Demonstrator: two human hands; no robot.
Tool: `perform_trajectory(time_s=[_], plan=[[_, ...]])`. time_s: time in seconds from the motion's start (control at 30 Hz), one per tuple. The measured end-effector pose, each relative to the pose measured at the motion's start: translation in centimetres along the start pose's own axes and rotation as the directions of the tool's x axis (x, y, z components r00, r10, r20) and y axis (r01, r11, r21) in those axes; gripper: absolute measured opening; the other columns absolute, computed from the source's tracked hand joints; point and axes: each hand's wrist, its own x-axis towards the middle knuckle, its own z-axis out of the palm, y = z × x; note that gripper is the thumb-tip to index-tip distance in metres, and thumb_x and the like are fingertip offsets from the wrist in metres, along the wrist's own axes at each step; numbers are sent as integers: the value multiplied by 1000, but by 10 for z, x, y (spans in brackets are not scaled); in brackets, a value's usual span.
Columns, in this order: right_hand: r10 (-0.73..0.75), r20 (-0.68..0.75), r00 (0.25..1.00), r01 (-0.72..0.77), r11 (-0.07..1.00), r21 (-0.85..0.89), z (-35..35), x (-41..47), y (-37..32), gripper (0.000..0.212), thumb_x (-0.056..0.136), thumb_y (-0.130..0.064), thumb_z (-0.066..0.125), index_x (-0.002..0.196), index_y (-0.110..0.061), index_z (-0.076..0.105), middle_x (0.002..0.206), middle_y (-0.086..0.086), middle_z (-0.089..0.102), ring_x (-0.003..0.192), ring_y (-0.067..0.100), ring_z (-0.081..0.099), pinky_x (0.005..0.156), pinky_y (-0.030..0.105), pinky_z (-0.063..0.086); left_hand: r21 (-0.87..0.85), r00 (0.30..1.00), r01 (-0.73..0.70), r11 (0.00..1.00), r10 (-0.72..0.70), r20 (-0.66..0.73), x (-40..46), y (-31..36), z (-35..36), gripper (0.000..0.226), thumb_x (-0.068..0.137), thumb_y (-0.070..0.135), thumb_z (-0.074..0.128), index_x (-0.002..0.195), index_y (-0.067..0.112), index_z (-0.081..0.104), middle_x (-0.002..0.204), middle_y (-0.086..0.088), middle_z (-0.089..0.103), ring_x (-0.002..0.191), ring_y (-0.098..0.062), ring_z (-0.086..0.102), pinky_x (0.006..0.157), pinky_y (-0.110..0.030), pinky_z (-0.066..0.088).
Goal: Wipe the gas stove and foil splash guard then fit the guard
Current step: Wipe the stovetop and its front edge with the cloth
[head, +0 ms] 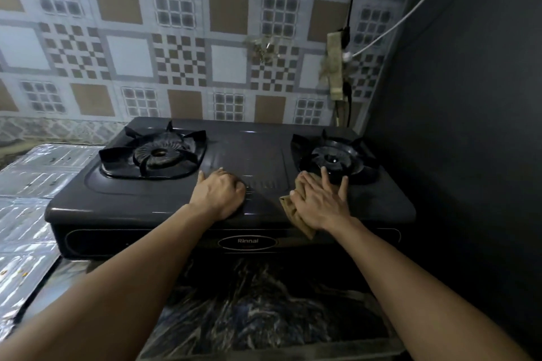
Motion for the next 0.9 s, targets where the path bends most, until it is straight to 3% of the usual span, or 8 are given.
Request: perform_trajectory(time_s=[0.17,0.33,0.43,0.53,0.63,0.77,0.83,0.9], plan=[[-20,-81,996,19,1000,-11,2,-22,26,62,98,-54,13,155,-27,15,161,-19,4,148,12,-15,112,59,-20,90,998,51,995,-55,33,7,2,-1,48,96,34,29,104,10,69,134,-12,59,143,-22,34,117,-58,11],[268,-63,961,-269,963,-10,-8,-35,107,64,98,-56,10,155,-28,14,162,-16,5,150,16,-6,114,63,-8,85,998,68,994,-68,3,6,11,-2,45,96,33,32,96,8,70,127,-17,62,133,-26,45,115,-54,17],[331,44,943,-333,942,34,-20,-17,136,64,99,-56,12,155,-27,8,163,-14,0,150,18,-7,116,59,-6,108,995,94,990,-92,-26,4,17,-5,44,95,33,34,96,7,70,121,-18,63,118,-29,54,113,-49,22],[386,-17,923,-378,912,161,-15,-15,144,63,100,-51,17,155,-21,15,163,-7,8,150,22,2,119,51,6,115,994,106,988,-103,-33,2,22,-4,45,95,34,33,98,7,69,120,-18,64,117,-28,55,112,-48,25],[545,-167,822,-456,804,382,-2,-34,134,59,102,-40,24,150,-6,26,159,11,22,142,33,24,117,44,20,111,995,101,989,-99,-21,-1,23,-3,43,95,35,34,102,8,67,122,-15,63,120,-28,53,110,-48,27],[678,-194,709,-487,670,560,3,-66,103,59,102,-30,33,149,4,21,155,21,20,127,42,43,101,41,38,53,995,103,993,-103,-15,-7,21,5,44,94,36,37,117,8,61,132,-13,56,129,-29,48,113,-53,24],[635,-134,761,-509,713,483,2,-82,85,60,101,-26,39,147,8,23,154,25,21,126,41,45,96,39,43,74,995,101,992,-103,20,-7,21,3,46,95,37,34,120,7,59,137,-13,53,135,-28,42,114,-57,20],[507,62,860,-490,783,383,0,-101,66,44,99,-23,42,134,5,45,141,25,43,122,38,50,91,36,45,130,990,88,988,-101,97,-7,24,-2,49,97,38,30,123,6,57,143,-12,49,144,-27,29,115,-62,13]])
